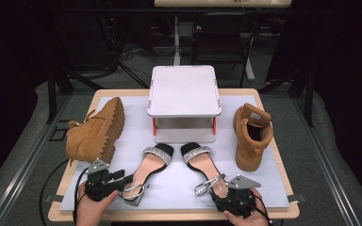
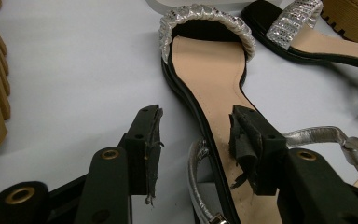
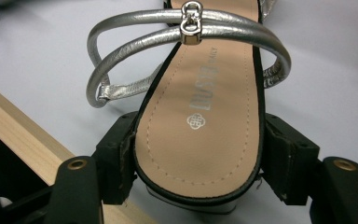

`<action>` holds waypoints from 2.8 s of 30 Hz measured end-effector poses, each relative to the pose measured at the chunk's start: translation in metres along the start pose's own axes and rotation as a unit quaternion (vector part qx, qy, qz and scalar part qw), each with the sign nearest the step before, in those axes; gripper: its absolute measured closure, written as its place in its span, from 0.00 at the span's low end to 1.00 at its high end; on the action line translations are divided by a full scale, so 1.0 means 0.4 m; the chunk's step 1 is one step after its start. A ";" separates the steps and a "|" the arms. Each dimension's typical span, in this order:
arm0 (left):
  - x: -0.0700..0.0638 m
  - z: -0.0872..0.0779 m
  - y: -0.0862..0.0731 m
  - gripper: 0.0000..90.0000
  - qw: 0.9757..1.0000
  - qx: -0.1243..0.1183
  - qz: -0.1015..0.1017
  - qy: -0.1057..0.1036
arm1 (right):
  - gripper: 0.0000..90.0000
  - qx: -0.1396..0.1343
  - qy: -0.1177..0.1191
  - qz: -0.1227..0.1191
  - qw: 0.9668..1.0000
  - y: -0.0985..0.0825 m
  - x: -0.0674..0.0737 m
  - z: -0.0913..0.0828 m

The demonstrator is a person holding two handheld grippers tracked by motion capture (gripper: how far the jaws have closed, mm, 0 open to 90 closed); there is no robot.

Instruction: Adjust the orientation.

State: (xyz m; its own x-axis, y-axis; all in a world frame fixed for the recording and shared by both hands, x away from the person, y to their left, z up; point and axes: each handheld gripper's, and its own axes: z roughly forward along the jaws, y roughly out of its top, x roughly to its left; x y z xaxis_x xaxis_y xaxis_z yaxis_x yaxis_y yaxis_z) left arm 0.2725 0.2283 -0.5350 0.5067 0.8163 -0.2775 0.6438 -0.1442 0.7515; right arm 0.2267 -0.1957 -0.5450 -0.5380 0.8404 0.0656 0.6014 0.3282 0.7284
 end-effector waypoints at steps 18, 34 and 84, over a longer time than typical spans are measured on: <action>0.001 0.001 0.000 0.59 1.000 0.000 -0.001 0.002 | 0.39 0.002 0.013 0.010 1.000 -0.005 -0.006 -0.020; 0.000 0.000 0.001 0.59 1.000 0.005 -0.004 0.001 | 0.38 -0.027 0.015 0.018 0.999 0.002 -0.012 -0.068; -0.124 0.067 0.152 0.39 0.987 0.128 0.081 0.046 | 0.42 -0.070 -0.068 0.035 0.995 0.039 -0.121 -0.038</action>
State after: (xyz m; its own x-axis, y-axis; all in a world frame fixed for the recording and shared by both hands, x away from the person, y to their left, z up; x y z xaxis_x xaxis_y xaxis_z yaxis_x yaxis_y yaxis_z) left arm 0.3021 0.1640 -0.4916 0.5690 0.8160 -0.1017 0.6878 -0.4045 0.6028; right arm 0.2531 -0.2379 -0.5264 -0.4067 0.9129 0.0340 0.5421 0.2112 0.8133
